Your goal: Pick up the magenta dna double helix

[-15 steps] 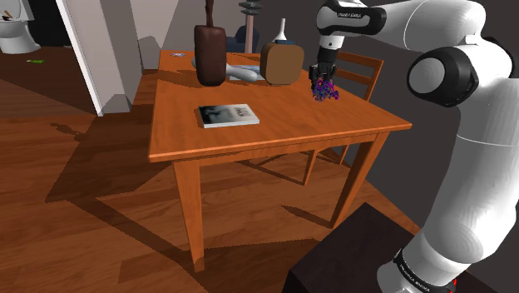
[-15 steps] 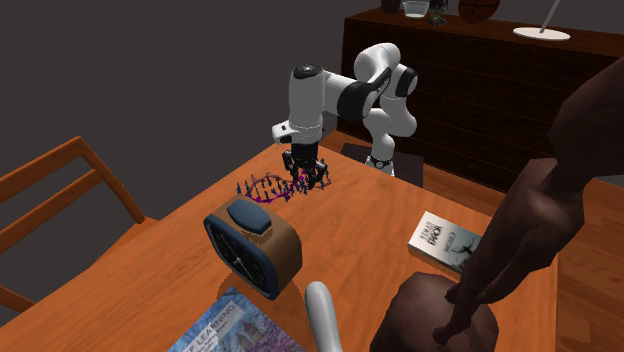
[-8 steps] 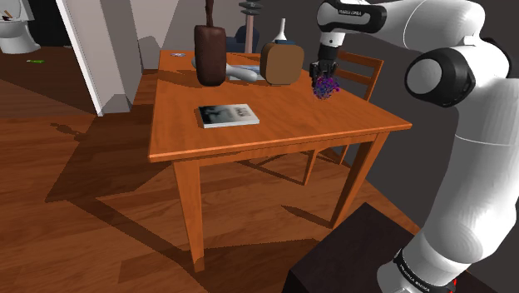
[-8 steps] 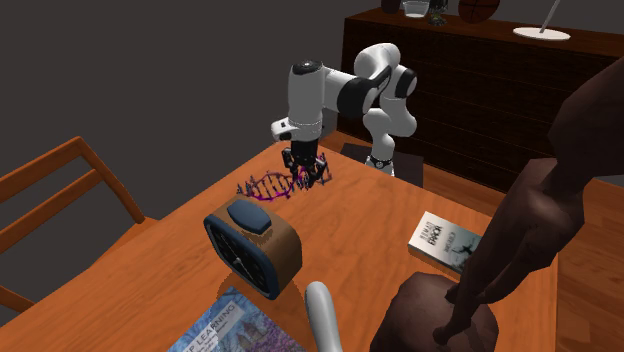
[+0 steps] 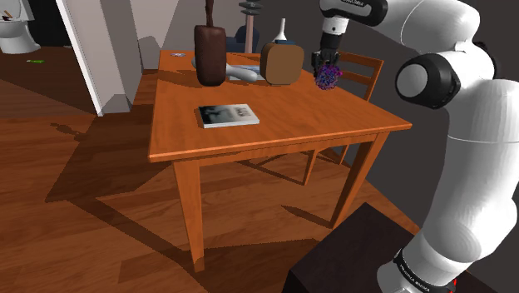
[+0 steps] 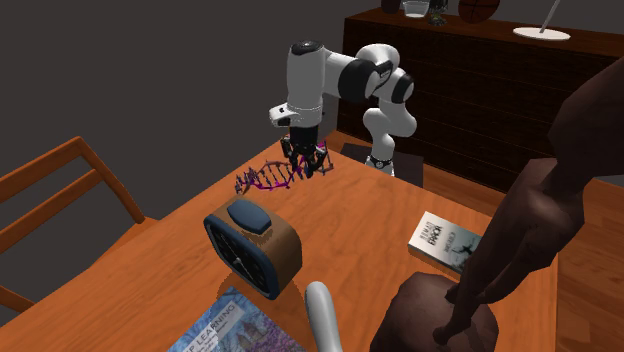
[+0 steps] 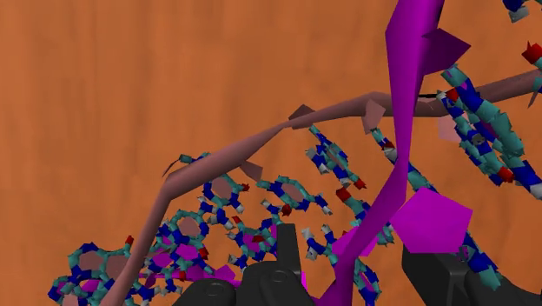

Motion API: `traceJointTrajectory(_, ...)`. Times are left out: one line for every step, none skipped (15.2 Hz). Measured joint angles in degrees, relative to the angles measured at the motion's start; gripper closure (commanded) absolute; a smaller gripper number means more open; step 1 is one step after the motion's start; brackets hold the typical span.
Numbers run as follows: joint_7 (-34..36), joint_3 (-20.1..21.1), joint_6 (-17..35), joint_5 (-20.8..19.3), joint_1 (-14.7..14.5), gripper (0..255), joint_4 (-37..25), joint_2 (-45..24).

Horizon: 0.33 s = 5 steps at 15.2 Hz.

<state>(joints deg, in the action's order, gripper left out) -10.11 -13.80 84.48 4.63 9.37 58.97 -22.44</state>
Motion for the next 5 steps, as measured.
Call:
traceJointTrajectory(-0.1, 0.0, -0.8, 0.1, 0.2, 255, -1.1, -0.3)
traceJointTrajectory(-0.2, 0.0, -2.1, 0.3, 0.5, 255, -3.1, -1.1)
traceJointTrajectory(-0.1, 0.0, -3.3, 0.4, 0.6, 255, -4.9, -1.6)
traceJointTrajectory(-0.1, 0.0, -4.8, 0.7, 1.0, 255, -7.6, -2.9)
traceJointTrajectory(-0.1, 0.1, -5.8, 0.9, 1.2, 255, -9.3, -3.5)
